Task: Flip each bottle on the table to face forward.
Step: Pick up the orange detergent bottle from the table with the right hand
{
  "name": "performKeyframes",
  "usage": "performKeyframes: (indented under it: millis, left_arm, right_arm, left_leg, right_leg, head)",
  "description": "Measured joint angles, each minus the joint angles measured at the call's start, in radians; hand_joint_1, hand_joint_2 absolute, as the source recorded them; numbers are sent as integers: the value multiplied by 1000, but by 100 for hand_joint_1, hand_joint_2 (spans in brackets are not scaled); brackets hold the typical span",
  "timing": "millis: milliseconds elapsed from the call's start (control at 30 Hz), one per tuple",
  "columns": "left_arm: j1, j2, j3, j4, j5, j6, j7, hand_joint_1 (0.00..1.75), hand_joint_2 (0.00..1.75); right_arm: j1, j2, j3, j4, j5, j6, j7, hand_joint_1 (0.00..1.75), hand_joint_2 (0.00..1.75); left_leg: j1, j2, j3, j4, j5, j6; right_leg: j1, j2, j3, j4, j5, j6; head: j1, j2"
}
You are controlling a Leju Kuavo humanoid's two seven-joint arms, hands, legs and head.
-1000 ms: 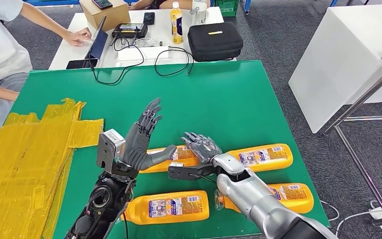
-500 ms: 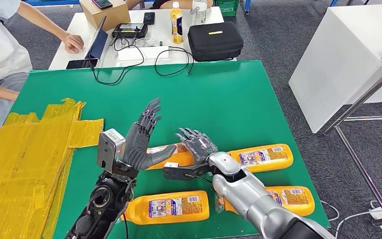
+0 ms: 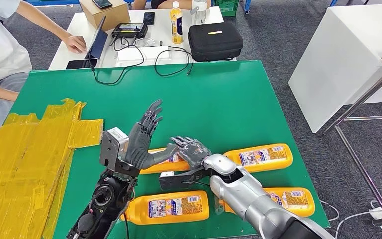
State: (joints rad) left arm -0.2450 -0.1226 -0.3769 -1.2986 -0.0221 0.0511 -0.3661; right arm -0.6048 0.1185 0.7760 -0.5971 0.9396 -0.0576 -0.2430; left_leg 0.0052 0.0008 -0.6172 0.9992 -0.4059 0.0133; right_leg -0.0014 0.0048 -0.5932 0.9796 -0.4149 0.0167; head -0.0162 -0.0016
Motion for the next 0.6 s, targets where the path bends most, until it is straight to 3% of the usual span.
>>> performKeyframes:
  millis: [200, 267, 400, 600]
  left_arm:
    - [-16, -5, -1, 21, 13, -3, -7, 0, 175]
    - [-24, -6, -4, 30, 19, -6, -11, 0, 175]
    - [-35, -12, -8, 46, 29, -5, -19, 0, 175]
    - [-42, -13, -16, 62, 37, 7, -23, 0, 175]
  right_arm:
    - [-22, -2, 35, 14, -19, 70, -65, 0, 175]
    - [-33, -3, 53, 23, -28, 94, -88, 14, 175]
    - [-50, -3, 82, 40, -43, 110, -101, 157, 175]
    - [-71, -1, 118, 68, -63, 115, -88, 162, 175]
  left_leg:
    - [0, 0, 1, 0, 0, 0]
    - [0, 0, 1, 0, 0, 0]
    - [0, 0, 2, 0, 0, 0]
    - [0, 0, 3, 0, 0, 0]
  right_leg:
    - [0, 0, 0, 0, 0, 0]
    - [0, 0, 0, 0, 0, 0]
    - [0, 0, 1, 0, 0, 0]
    - [0, 0, 2, 0, 0, 0]
  head:
    - [0, 0]
    - [0, 0]
    - [0, 0]
    - [0, 0]
